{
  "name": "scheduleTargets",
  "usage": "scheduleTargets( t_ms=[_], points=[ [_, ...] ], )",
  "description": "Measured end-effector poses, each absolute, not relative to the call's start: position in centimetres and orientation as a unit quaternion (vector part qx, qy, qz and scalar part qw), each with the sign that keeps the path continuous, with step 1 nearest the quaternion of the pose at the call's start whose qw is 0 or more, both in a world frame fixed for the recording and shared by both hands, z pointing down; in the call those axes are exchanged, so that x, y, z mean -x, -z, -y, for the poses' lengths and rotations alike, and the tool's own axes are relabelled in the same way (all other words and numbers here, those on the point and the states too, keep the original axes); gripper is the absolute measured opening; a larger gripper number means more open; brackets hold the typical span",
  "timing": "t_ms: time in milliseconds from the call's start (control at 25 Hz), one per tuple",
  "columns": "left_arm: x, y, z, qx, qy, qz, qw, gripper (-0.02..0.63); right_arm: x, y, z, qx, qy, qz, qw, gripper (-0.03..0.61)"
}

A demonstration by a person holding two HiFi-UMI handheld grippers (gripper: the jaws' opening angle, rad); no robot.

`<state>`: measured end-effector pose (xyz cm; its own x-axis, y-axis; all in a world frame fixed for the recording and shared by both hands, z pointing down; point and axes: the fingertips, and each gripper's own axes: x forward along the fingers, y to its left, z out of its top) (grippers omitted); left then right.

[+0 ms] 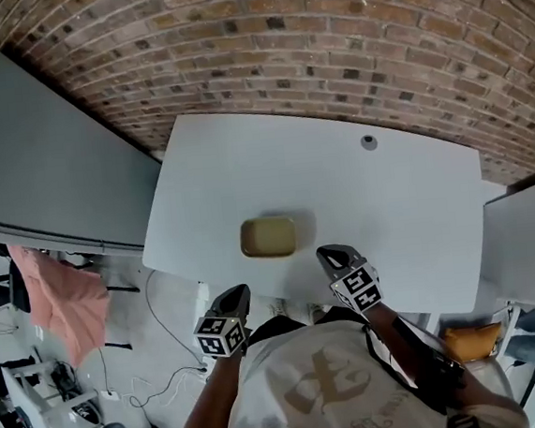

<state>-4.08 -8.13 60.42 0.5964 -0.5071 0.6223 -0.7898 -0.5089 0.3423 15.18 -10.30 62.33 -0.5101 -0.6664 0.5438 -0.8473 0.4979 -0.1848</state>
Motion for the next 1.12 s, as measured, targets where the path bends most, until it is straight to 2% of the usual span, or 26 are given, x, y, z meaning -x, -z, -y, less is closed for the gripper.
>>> scheduleTargets(
  t_ms=[160, 560, 720, 880, 1120],
  points=[
    [4.4, -60.6, 11.2, -0.841, -0.222, 0.379, 0.315, 0.005, -14.7, -62.6, 12.0, -0.453, -0.261, 0.833, 0.179, 0.008],
    [5.2, -64.3, 17.5, -0.844, -0.279, 0.307, 0.339, 0.019, -13.3, -65.4, 14.1, -0.499, -0.337, 0.777, 0.185, 0.008],
    [5.5, -66.2, 18.9, -0.839, -0.306, 0.282, 0.351, 0.059, -12.2, -66.7, 14.7, -0.514, -0.368, 0.753, 0.181, 0.012],
    [5.4, -67.7, 20.2, -0.833, -0.323, 0.27, 0.36, 0.115, -11.9, -67.6, 15.5, -0.532, -0.394, 0.729, 0.174, 0.057],
    [4.7, -69.0, 21.4, -0.824, -0.335, 0.252, 0.381, 0.118, -12.0, -68.3, 16.5, -0.556, -0.409, 0.701, 0.179, 0.067]
  ],
)
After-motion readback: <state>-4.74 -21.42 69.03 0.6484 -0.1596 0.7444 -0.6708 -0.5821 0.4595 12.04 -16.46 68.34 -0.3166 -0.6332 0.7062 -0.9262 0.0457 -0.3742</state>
